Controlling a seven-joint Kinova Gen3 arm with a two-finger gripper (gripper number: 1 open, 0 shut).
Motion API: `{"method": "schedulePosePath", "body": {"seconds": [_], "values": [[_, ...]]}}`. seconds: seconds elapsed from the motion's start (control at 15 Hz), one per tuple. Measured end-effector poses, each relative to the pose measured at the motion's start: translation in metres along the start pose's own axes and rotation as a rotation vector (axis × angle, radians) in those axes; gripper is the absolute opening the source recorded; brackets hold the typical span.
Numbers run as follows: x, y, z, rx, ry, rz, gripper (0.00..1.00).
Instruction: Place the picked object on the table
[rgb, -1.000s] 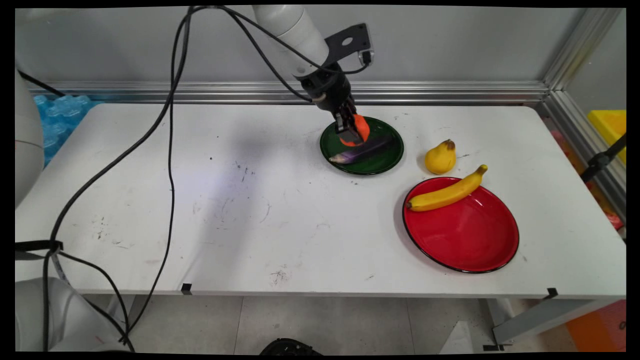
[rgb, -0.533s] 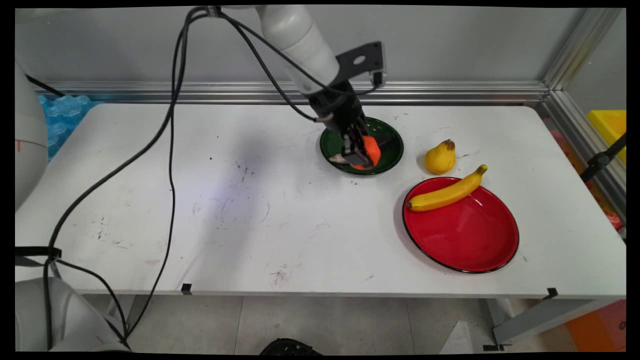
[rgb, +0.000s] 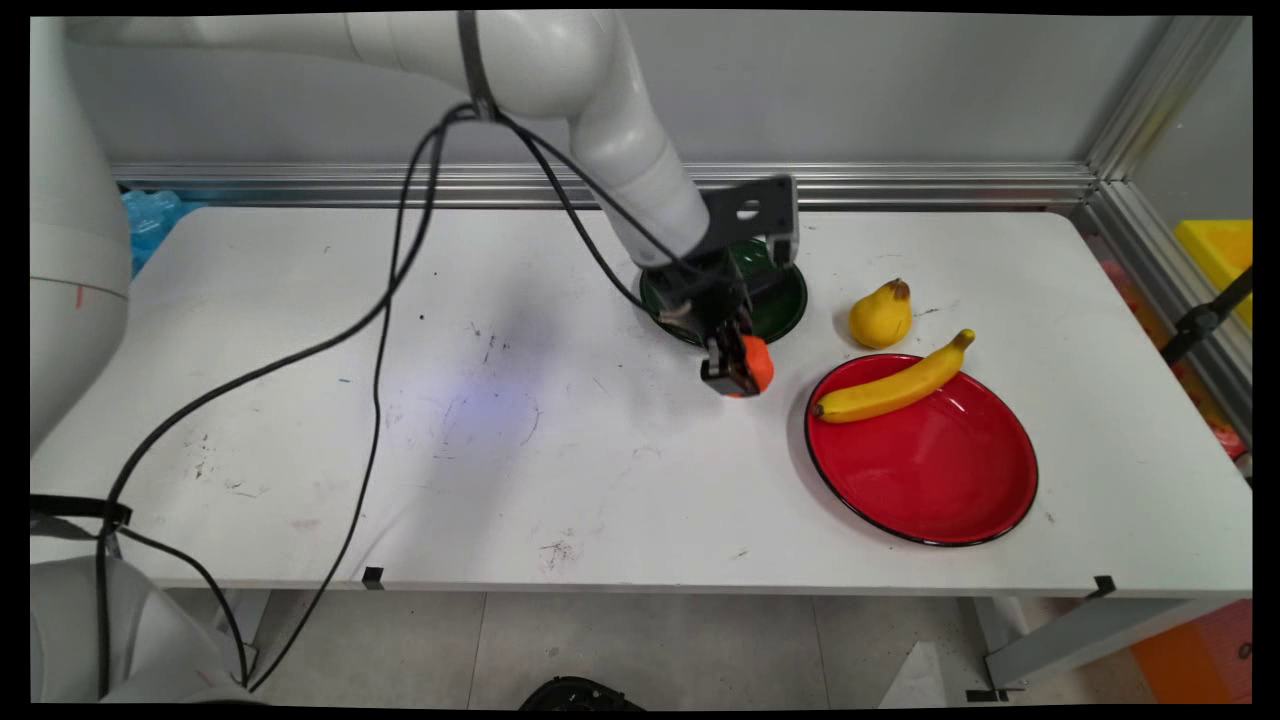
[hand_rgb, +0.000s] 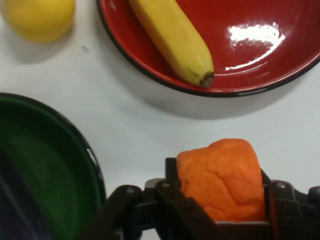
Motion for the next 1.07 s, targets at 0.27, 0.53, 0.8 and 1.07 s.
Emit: {"method": "schedulePosePath", "body": {"seconds": [0.27, 0.53, 0.8, 1.07], "values": [[-0.003, 0.005, 0.033, -0.006, -0.025, 0.006, 0.0], [-0.006, 0.007, 0.055, -0.01, -0.04, 0.009, 0.0], [-0.008, 0.007, 0.067, -0.008, -0.044, 0.017, 1.0], [-0.007, 0.008, 0.062, -0.015, -0.029, 0.04, 1.0]]}}
